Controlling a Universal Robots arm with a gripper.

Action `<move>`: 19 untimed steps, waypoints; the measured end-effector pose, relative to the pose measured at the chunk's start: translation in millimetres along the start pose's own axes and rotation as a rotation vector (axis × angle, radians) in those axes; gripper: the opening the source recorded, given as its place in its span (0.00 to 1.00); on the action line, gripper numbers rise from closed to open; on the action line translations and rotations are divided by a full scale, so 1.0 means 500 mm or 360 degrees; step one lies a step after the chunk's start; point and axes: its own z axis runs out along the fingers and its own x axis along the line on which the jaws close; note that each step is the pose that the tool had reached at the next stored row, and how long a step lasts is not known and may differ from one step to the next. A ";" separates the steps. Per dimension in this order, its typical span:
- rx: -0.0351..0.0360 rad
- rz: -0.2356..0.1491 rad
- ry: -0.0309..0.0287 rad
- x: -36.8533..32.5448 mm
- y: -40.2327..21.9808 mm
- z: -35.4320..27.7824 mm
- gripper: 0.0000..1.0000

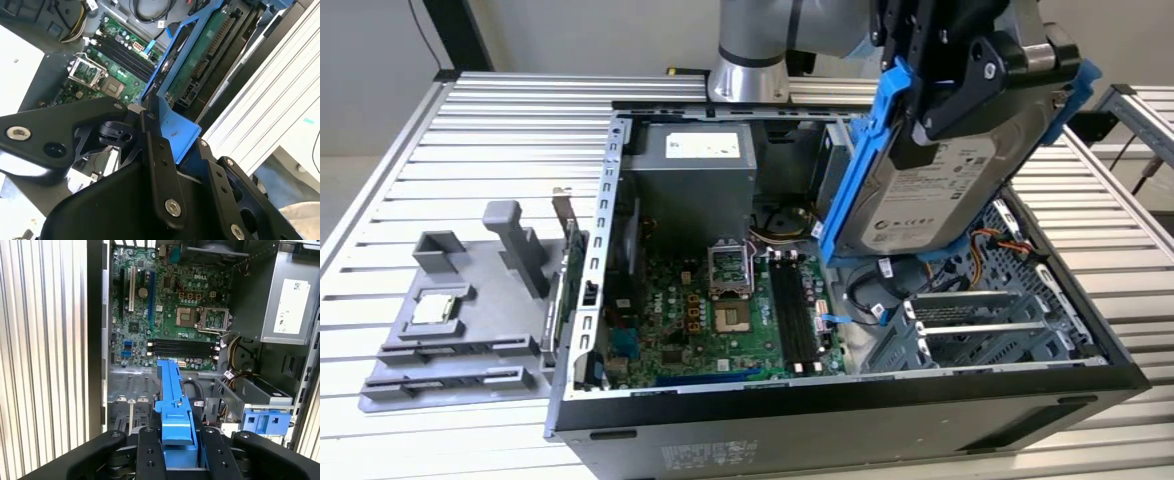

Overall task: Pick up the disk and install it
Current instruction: 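Pick up the disk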

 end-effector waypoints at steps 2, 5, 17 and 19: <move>0.0001 0.0000 0.00009 0.005 -0.003 0.000 0.00; 0.0001 0.0000 0.00030 0.013 -0.010 0.001 0.00; 0.0009 -0.0002 0.00079 0.041 -0.045 0.008 0.00; 0.0012 -0.0002 0.00083 0.046 -0.051 0.009 0.00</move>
